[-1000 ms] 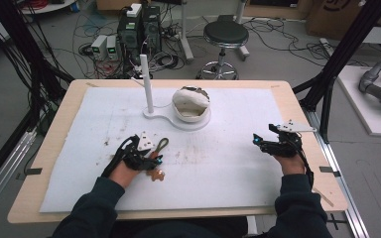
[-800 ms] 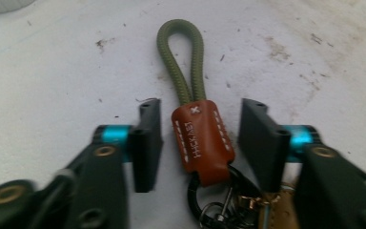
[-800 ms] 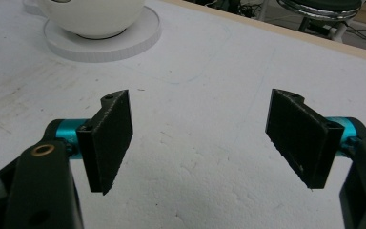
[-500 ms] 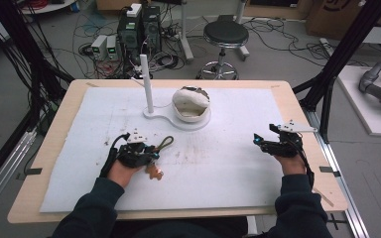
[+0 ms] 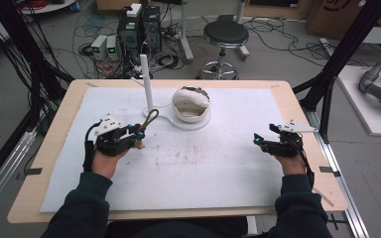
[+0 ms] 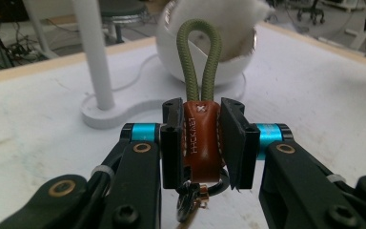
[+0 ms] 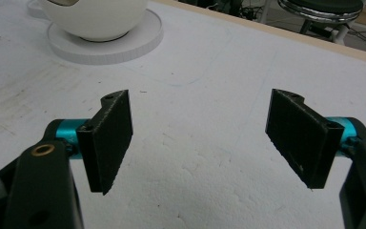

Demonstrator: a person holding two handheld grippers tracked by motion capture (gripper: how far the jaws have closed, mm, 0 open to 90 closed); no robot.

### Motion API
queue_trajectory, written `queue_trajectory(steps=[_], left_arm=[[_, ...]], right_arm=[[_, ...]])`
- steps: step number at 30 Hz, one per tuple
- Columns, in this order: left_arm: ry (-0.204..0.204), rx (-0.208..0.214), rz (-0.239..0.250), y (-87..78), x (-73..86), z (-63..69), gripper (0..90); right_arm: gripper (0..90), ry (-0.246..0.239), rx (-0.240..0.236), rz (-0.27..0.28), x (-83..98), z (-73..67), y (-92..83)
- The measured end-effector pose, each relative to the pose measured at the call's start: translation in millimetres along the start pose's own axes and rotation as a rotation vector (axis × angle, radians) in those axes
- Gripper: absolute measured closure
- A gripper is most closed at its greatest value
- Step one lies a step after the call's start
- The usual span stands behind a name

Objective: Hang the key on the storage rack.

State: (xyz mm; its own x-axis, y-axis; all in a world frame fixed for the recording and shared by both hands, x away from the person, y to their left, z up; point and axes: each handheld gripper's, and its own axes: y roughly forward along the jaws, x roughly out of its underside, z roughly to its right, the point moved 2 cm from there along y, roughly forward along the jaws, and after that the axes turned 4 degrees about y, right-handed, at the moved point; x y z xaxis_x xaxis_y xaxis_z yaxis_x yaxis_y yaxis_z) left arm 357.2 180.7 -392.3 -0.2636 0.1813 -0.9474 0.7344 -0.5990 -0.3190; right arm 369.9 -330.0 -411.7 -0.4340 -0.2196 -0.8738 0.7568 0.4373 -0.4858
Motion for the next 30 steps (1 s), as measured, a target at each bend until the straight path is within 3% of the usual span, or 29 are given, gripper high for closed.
queue_trajectory(steps=[8, 14, 20, 27, 30], left_arm=[[0.005, -0.034, 0.117, -15.0, -35.0, -15.7, 70.9], [0.025, -0.064, 0.148, -11.7, -62.0, -24.7, 70.8], [0.031, -0.105, 0.101, 4.3, -77.5, -35.4, 70.7], [0.009, -0.147, 0.03, 27.6, -74.8, -45.5, 70.7], [0.021, -0.16, -0.009, 38.4, -70.9, -45.6, 70.7]], right_arm=[[24.5, 0.012, 0.0, 0.01, -0.6, 1.1, -1.4], [24.5, 0.01, -0.003, 0.012, -1.5, -0.5, -1.1], [24.5, 0.013, -0.008, 0.014, -1.6, -0.5, -1.5], [24.5, 0.016, -0.007, 0.012, -1.3, 0.0, -1.8], [24.5, 0.014, -0.01, 0.009, -1.0, 0.2, -0.9]])
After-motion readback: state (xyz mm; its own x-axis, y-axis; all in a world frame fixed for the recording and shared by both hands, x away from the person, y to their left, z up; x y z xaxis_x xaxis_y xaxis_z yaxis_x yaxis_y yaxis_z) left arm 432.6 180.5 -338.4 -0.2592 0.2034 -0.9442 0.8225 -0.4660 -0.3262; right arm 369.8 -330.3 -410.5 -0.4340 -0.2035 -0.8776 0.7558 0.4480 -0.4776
